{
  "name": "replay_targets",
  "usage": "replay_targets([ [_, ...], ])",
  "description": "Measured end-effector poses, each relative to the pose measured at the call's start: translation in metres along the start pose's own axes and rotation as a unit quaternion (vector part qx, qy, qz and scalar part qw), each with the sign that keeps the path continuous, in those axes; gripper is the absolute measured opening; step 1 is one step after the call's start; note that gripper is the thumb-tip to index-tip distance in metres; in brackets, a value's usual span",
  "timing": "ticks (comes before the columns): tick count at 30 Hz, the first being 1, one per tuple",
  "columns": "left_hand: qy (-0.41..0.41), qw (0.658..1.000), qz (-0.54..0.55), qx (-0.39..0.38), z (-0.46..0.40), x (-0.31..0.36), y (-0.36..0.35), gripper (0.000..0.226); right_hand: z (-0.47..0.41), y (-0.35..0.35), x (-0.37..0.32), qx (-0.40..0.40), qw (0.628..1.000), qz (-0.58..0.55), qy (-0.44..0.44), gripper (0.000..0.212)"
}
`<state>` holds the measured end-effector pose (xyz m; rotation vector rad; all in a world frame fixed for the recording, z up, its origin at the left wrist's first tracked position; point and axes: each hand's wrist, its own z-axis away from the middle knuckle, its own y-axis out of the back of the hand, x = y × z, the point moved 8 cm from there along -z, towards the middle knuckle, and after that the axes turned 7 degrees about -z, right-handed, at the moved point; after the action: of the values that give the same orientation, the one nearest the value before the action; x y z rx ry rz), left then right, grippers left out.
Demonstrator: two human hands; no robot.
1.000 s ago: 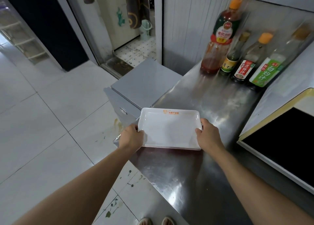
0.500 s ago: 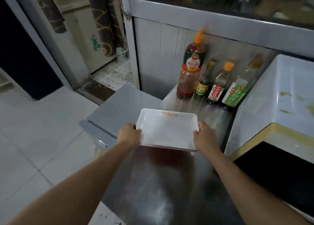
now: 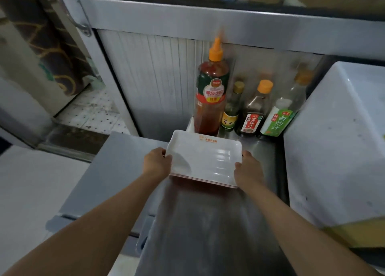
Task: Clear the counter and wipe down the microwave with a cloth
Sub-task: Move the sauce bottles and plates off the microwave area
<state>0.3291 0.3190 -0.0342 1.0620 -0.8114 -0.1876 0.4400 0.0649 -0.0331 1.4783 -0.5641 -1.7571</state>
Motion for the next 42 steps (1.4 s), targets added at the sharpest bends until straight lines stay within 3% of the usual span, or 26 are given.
replay_targets([
  [9, -0.033, 0.999, -0.015, -0.019, -0.039, 0.003, -0.020, 0.023, -0.026, -0.016, 0.002, 0.018, 1.000, 0.002, -0.019, 0.032],
  [29, -0.039, 0.998, -0.011, -0.039, -0.037, 0.006, -0.021, 0.026, -0.025, -0.009, 0.002, 0.026, 0.999, 0.005, -0.017, 0.038],
  [32, -0.034, 0.998, -0.021, -0.057, -0.033, 0.008, -0.019, 0.032, -0.020, -0.003, -0.001, 0.013, 1.000, -0.001, -0.006, 0.041],
  [37, -0.046, 0.994, -0.075, -0.058, -0.016, 0.020, -0.005, 0.061, 0.001, 0.007, -0.009, -0.011, 0.998, 0.052, 0.023, 0.060],
  [42, -0.096, 0.987, -0.122, -0.030, 0.018, 0.044, 0.022, 0.061, 0.036, 0.019, -0.020, -0.044, 0.991, 0.101, 0.076, 0.060],
])
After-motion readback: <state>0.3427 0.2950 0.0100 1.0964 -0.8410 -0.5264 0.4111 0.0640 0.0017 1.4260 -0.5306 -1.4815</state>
